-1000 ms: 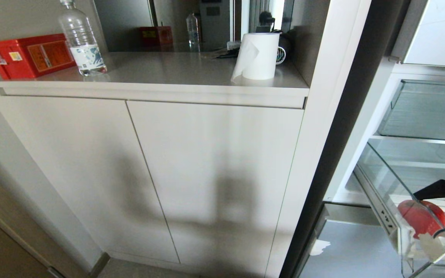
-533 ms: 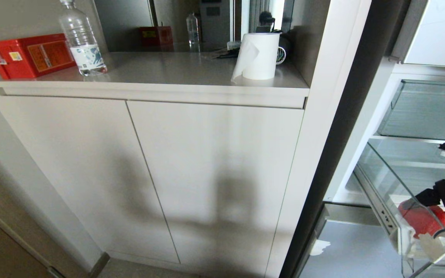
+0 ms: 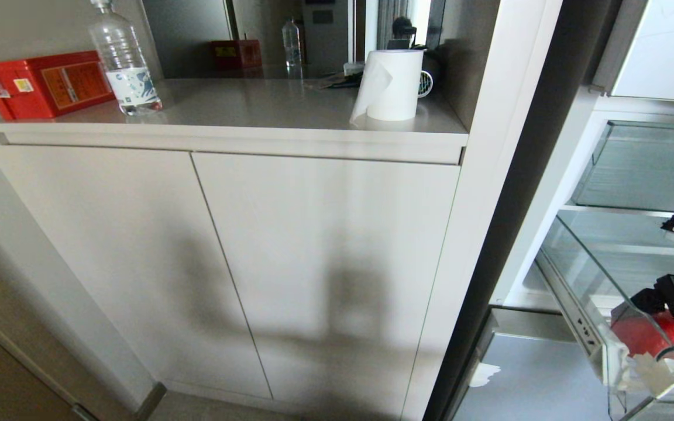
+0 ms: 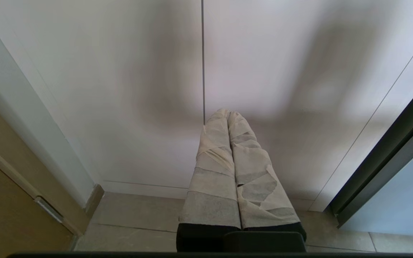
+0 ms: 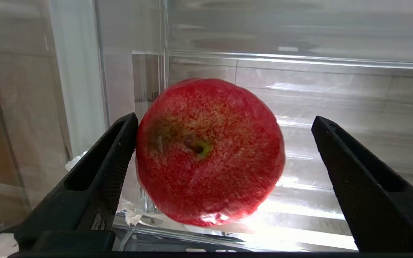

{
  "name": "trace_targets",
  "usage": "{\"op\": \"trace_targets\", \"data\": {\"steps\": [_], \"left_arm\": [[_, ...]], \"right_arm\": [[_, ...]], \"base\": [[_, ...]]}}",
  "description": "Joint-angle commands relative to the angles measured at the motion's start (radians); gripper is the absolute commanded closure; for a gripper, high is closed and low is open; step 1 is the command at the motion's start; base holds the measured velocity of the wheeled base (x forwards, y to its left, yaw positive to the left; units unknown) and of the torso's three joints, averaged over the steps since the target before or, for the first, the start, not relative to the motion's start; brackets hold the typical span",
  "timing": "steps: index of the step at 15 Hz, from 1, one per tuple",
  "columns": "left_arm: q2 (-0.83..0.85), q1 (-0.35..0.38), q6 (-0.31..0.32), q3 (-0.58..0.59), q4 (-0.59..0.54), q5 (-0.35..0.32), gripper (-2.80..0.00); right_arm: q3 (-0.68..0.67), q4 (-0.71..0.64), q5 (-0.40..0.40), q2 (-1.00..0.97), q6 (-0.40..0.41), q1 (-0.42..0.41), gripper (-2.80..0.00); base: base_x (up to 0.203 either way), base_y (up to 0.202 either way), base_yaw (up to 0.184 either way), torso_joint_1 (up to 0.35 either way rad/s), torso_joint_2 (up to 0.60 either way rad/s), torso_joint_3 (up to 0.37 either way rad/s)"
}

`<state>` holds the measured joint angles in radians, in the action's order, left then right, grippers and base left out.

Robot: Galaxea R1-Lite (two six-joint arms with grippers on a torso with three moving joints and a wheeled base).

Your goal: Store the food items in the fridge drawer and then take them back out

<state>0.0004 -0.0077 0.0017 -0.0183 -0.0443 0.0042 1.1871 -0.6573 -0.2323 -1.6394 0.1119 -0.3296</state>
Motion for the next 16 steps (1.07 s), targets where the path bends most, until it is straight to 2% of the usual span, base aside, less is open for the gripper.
{"op": "trace_targets", "data": {"steps": [1, 16], "left_arm": [[0.000, 0.000, 0.000, 0.000, 0.000, 0.000, 0.00], [0.000, 0.000, 0.000, 0.000, 0.000, 0.000, 0.00]], "right_arm": [[0.005, -0.007, -0.001, 0.011, 0.002, 0.000, -2.80], [-0.047, -0.056, 0.070, 0.015, 0.034, 0.014, -2.80]], "base": [[0.000, 0.000, 0.000, 0.000, 0.00, 0.000], [0.000, 0.000, 0.000, 0.000, 0.00, 0.000]]}}
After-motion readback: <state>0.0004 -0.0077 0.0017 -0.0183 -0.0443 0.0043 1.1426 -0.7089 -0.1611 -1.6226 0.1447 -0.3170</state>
